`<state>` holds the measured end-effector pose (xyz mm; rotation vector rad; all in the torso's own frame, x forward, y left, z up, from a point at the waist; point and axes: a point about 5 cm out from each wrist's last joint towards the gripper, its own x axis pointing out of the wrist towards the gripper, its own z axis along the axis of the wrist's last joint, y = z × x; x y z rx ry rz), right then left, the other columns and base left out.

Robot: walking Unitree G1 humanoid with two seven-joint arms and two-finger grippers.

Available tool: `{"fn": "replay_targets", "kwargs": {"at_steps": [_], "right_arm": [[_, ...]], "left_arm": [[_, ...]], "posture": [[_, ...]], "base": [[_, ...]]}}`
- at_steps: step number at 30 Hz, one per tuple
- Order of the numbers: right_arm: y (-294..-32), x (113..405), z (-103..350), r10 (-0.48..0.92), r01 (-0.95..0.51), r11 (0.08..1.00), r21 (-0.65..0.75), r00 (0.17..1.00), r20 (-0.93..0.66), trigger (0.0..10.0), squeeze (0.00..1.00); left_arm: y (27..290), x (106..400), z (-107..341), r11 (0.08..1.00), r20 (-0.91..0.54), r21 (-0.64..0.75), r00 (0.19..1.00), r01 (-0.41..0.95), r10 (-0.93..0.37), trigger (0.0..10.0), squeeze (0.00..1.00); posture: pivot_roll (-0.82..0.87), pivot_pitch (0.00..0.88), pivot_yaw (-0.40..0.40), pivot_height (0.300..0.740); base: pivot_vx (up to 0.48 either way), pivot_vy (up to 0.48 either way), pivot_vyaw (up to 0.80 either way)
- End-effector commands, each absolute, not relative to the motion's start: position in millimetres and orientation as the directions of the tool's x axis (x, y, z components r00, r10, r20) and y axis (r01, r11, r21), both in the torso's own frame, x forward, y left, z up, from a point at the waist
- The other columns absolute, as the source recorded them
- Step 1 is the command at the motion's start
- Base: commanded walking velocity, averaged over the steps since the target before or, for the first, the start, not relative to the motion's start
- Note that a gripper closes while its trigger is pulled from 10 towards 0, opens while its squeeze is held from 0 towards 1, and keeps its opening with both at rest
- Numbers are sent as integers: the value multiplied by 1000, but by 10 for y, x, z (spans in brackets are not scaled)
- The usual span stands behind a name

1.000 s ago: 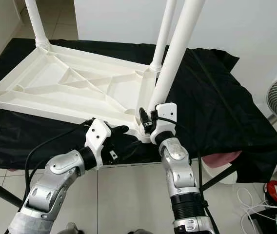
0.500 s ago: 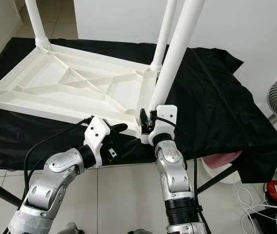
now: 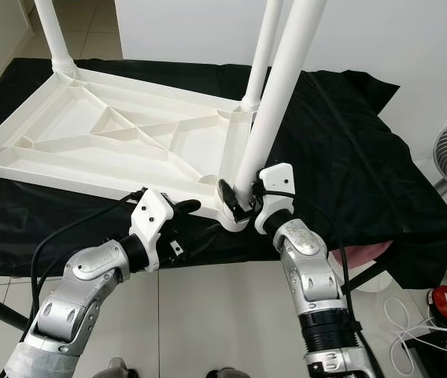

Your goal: Building children table

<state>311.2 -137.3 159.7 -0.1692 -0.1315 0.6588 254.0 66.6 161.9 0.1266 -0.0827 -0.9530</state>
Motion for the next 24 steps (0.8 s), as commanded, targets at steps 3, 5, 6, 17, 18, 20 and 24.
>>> {"fn": "replay_targets", "kwargs": {"at_steps": [3, 5, 6, 17, 18, 20, 24], "right_arm": [[-1362, 3173, 1491, 691, -675, 708, -205, 722, 9, 10000, 0], [-1359, 3194, 1471, 698, -684, 701, -201, 716, -1, 10000, 0], [-1347, 3215, 1445, 706, -693, 691, -206, 708, -14, 10000, 0], [-1334, 3341, 1308, 739, -734, 651, -191, 671, -62, 0, 0], [-1334, 3341, 1308, 739, -734, 651, -191, 671, -62, 0, 0], [-1342, 3347, 1304, 739, -734, 652, -190, 671, -60, 0, 0], [-1373, 3351, 1306, 722, -716, 675, -178, 691, -42, 0, 0]], "left_arm": [[664, 2554, 1593, 611, 4, 154, 618, 776, -786, 10000, 0], [664, 2554, 1591, 610, 2, 157, 618, 776, -786, 10000, 0], [664, 2555, 1590, 610, 1, 159, 618, 776, -786, 10000, 0], [626, 2503, 1528, 594, -18, 148, 603, 791, -798, 10000, 0], [626, 2503, 1528, 594, -18, 148, 603, 791, -798, 10000, 0], [618, 2500, 1509, 592, -22, 144, 600, 793, -799, 10000, 0], [613, 2509, 1449, 592, -34, 141, 602, 793, -798, 10000, 0]], "posture": [[32, 69, -73, 740], [32, 69, -73, 740], [40, 65, -73, 740], [55, 41, -75, 740], [55, 41, -75, 740], [52, 29, -76, 740], [45, 21, -78, 740]], "base": [[0, 0, 0], [0, 0, 0], [0, 0, 0], [0, 0, 0], [0, 0, 0], [0, 0, 0], [0, 0, 0]]}}
